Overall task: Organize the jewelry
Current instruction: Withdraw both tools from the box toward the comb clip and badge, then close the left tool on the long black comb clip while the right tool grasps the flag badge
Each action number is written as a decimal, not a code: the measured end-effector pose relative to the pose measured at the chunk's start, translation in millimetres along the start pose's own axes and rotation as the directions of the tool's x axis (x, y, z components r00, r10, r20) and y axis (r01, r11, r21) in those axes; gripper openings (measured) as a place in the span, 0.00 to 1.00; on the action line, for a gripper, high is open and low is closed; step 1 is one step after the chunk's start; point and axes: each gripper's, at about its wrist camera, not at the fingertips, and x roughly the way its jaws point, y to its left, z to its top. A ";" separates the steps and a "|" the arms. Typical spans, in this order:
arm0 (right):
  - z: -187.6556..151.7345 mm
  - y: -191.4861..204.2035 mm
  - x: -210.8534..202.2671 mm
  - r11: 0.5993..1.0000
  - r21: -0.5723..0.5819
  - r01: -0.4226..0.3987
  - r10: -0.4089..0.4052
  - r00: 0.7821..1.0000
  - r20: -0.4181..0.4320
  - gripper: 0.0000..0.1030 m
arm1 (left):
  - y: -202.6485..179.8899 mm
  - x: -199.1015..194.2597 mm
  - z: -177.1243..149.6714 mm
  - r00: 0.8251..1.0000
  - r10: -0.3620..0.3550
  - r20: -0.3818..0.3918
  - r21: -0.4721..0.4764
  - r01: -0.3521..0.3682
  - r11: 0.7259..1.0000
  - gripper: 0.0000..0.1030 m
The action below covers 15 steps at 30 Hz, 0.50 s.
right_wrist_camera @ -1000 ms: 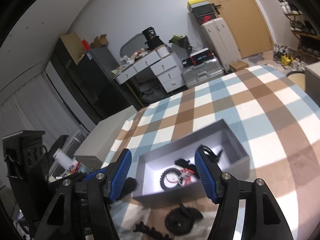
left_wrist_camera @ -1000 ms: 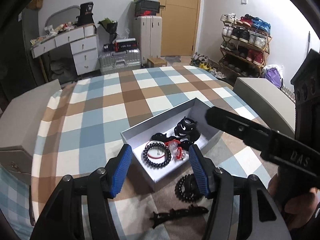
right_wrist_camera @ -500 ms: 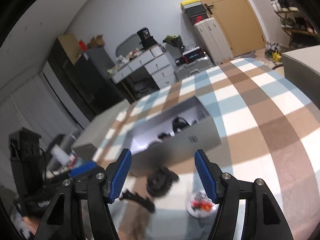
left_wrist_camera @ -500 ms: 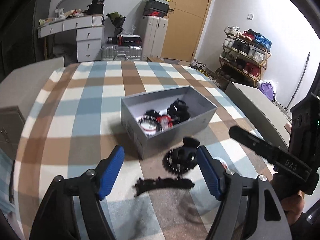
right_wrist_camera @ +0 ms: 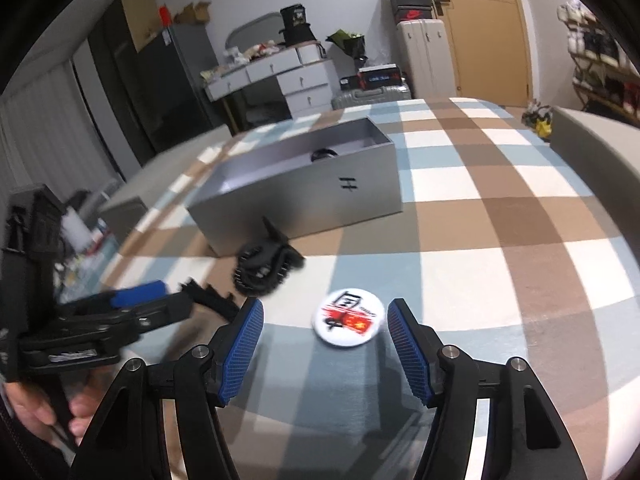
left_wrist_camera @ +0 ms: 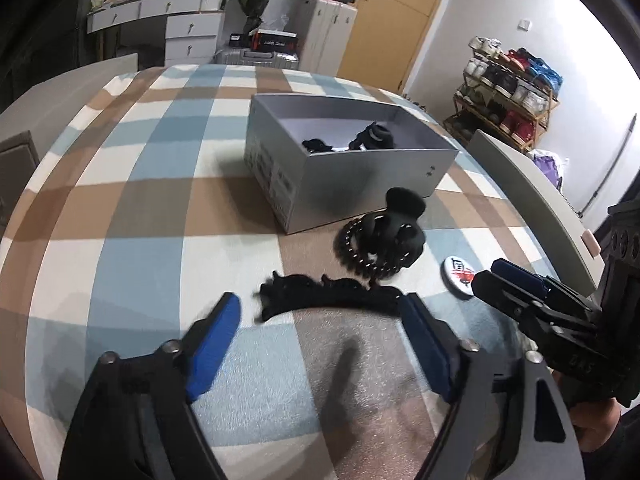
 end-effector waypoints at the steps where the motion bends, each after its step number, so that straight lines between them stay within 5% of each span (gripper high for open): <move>1: 0.2 -0.3 3.7 1.000 -0.006 0.009 -0.009 1.000 -0.015 0.62 | 1.0 0.6 -0.7 1.000 -0.003 -0.008 -0.007 0.003 1.000 0.79; 15: 3.7 6.9 16.6 0.991 -0.095 0.092 -0.098 0.993 -0.063 0.48 | 2.2 1.5 -3.7 0.999 0.032 -0.019 0.015 -0.032 0.999 0.79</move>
